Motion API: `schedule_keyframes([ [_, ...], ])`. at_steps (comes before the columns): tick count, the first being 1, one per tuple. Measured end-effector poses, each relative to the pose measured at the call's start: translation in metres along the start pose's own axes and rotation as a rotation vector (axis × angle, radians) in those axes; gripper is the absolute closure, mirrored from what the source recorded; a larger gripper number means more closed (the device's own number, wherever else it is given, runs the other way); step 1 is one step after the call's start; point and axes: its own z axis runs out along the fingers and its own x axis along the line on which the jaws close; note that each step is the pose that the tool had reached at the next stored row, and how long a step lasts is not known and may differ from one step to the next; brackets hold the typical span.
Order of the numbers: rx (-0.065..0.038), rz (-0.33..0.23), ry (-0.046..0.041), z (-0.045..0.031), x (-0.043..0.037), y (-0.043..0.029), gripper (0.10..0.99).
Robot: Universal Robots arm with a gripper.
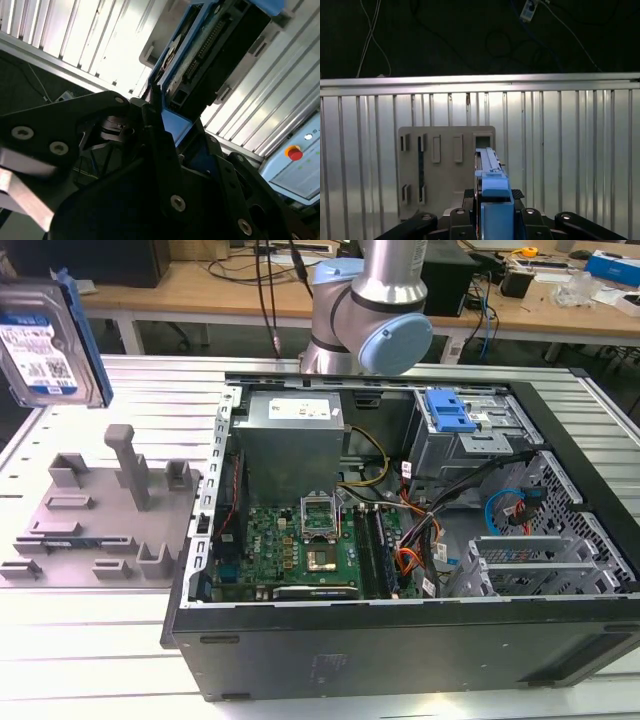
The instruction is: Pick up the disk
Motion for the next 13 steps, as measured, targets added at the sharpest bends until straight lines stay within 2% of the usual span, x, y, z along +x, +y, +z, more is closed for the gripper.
schedule_keyframes([
  [1, 0.000, 0.000, -0.0001, -0.0091, 0.0000, -0.0001, 0.718],
  [2, 0.000, -0.001, -0.0001, -0.0223, 0.0001, -0.0003, 0.718],
  [3, 0.000, -0.001, -0.0001, -0.0306, 0.0001, -0.0005, 0.718],
  [4, 0.001, -0.001, -0.0012, -0.0344, 0.0003, -0.0006, 0.718],
  [13, 0.001, -0.002, -0.0012, -0.0344, 0.0003, -0.0005, 0.718],
])
